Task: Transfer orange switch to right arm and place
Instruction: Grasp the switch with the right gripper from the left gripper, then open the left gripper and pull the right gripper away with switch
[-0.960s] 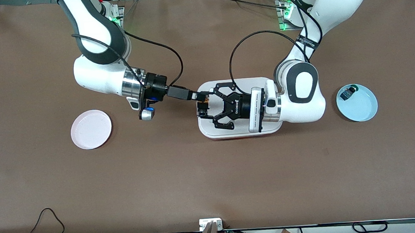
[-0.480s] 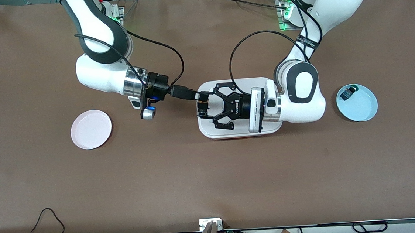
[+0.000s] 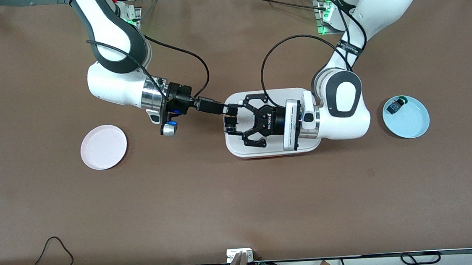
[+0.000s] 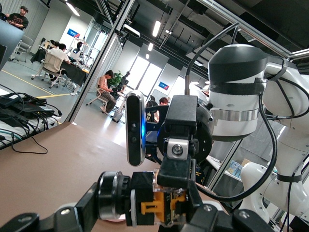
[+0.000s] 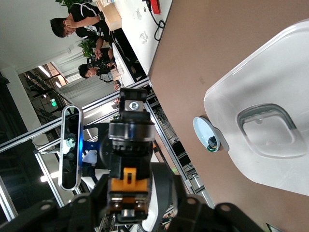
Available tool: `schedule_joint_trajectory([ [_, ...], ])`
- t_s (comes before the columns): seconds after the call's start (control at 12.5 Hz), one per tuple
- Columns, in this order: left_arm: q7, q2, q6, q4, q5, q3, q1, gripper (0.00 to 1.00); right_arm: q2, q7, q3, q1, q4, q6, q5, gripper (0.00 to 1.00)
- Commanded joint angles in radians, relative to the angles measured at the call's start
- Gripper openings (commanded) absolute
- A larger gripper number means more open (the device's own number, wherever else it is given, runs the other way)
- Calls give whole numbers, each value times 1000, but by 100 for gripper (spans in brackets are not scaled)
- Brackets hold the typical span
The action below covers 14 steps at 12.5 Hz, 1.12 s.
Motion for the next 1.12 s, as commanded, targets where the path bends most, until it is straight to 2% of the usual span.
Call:
schedule_joint_trajectory([
  [0.0, 34, 0, 7, 9, -34, 5, -9, 18, -7, -21, 4, 2, -14, 9, 23, 35],
  [0.24, 34, -1, 9, 9, -34, 5, -9, 18, -7, -21, 4, 0, -14, 8, 23, 2],
  [0.72, 31, -3, 6, 9, -34, 5, -7, 18, -10, -14, 4, -14, -9, 2, 23, 0],
  [0.8, 28, -3, 4, 9, -34, 5, -6, 29, -11, -15, 4, -21, -7, -2, 23, 0],
  [0.88, 25, -3, 4, 9, -34, 5, -6, 59, -11, -15, 4, -26, -6, -3, 23, 0],
  [0.96, 23, -3, 1, 7, -35, 4, -4, 99, -13, -15, 4, -31, -6, -8, 20, 0],
  [1.04, 23, -3, -1, 6, -35, 4, -1, 100, -13, -14, 4, -32, -4, -9, 15, 0],
])
